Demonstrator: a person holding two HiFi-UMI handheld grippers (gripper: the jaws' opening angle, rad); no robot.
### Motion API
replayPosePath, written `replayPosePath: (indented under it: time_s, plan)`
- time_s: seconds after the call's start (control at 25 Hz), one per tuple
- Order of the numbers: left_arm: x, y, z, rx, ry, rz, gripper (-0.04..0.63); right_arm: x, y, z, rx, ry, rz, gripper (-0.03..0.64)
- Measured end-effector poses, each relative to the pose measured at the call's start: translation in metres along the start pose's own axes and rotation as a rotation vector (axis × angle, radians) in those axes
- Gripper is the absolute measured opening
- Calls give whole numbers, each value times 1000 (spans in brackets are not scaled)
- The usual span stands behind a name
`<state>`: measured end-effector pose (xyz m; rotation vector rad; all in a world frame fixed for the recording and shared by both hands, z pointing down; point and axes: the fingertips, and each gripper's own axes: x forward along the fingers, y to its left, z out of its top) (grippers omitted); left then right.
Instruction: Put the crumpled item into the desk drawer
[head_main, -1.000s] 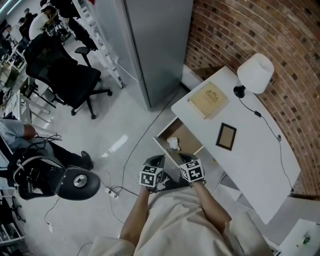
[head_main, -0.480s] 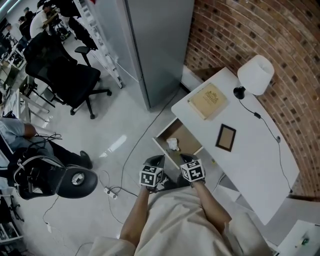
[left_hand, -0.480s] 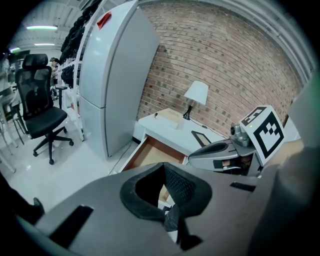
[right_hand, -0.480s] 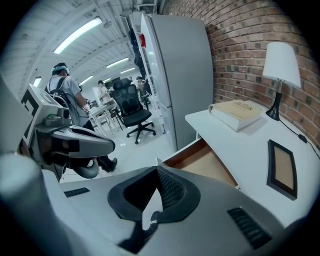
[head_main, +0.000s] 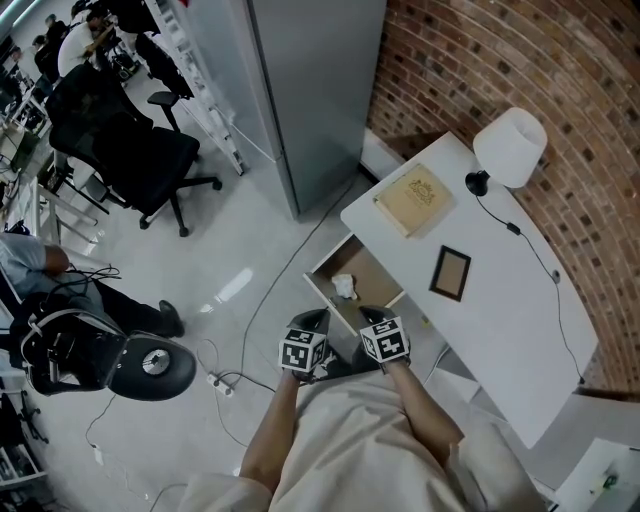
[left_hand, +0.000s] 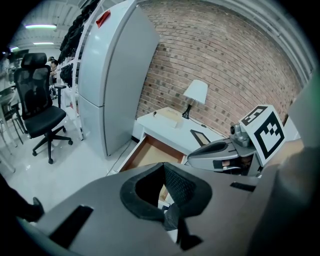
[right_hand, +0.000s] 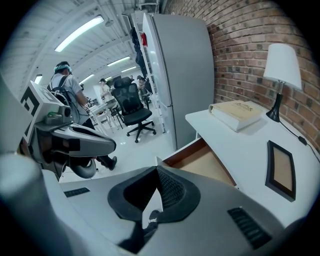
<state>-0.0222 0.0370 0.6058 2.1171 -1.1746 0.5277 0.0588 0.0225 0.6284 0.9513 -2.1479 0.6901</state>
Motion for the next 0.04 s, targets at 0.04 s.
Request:
replayPosePath:
  time_s: [0.04]
  plan:
    - [1,0,-2,0,-2,2,15,1,0,-2,-2,1,-1,25]
